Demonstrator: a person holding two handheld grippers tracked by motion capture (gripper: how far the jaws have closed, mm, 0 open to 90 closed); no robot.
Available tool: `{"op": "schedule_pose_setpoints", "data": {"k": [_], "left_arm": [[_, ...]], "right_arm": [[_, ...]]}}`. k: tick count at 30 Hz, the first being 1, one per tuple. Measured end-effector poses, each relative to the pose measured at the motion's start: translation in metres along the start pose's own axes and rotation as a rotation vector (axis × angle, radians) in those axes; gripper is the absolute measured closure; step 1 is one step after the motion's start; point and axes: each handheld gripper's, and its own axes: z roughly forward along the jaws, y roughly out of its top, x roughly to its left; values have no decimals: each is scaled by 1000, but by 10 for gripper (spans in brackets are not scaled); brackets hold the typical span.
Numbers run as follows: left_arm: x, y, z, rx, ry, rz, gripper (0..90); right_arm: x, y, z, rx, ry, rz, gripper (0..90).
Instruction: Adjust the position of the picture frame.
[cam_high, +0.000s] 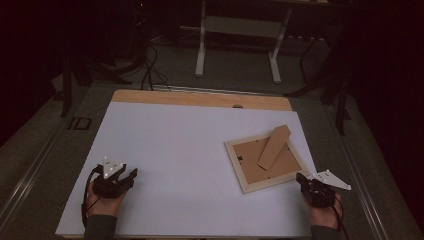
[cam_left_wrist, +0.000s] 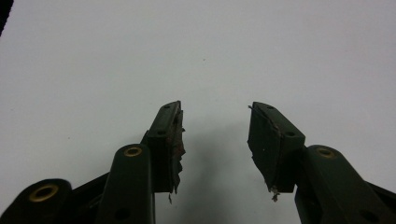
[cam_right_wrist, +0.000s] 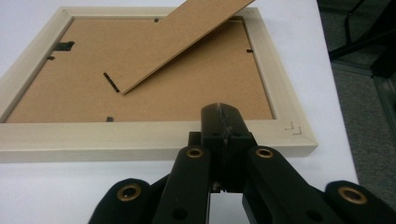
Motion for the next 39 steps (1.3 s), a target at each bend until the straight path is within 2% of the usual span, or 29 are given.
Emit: {"op": "schedule_pose_setpoints", "data": {"k": [8, 16, 28, 39], "left_arm": [[2, -1, -1, 0, 11, -4, 550], [0, -1, -1, -5, 12, 5, 549], [-3, -1, 0, -4, 6, 22, 534], [-5, 0, 2, 4, -1, 19, 559]], "right_arm": [[-4, 6, 5, 3, -17, -22, 900], [-17, 10, 10, 11, -36, -35, 900], [-37, 9, 19, 26, -68, 15, 900], [-52, 14, 38, 59, -100, 51, 900]]}}
